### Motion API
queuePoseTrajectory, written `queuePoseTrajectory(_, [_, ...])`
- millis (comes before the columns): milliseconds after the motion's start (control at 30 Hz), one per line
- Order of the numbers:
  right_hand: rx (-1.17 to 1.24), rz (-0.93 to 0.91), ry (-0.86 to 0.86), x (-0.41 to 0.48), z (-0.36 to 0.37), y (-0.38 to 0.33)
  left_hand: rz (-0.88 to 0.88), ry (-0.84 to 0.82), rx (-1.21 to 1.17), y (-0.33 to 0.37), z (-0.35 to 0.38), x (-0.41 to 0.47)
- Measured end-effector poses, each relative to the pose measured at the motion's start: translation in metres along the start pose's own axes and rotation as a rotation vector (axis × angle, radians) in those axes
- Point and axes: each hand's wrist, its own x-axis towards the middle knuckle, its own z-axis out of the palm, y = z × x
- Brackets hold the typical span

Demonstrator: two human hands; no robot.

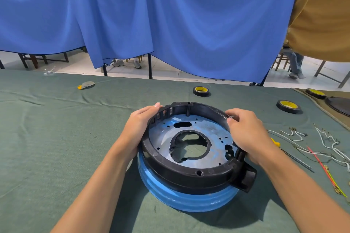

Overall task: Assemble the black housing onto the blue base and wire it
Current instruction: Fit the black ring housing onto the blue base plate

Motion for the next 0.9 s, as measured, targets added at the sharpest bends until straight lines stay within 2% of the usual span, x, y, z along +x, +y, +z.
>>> queuePoseTrajectory(167, [0.119,0.025,-0.031,0.001,-0.001,0.001,-0.040,-0.043,0.110,0.004,-0.008,0.001])
queuePoseTrajectory(333, [0.173,-0.007,-0.123,0.008,0.001,-0.008,-0.080,0.119,0.212,0.010,-0.026,0.009])
queuePoseTrajectory(433, [0.195,0.004,-0.163,0.010,-0.002,-0.012,-0.114,0.136,0.258,0.010,-0.030,0.011])
queuePoseTrajectory(667, [-0.146,0.084,-0.134,-0.022,-0.018,0.006,-0.123,0.103,0.276,0.014,-0.025,0.014])
queuePoseTrajectory(900, [0.192,0.153,-0.279,-0.005,-0.014,-0.012,-0.171,0.193,0.394,0.018,-0.031,0.010])
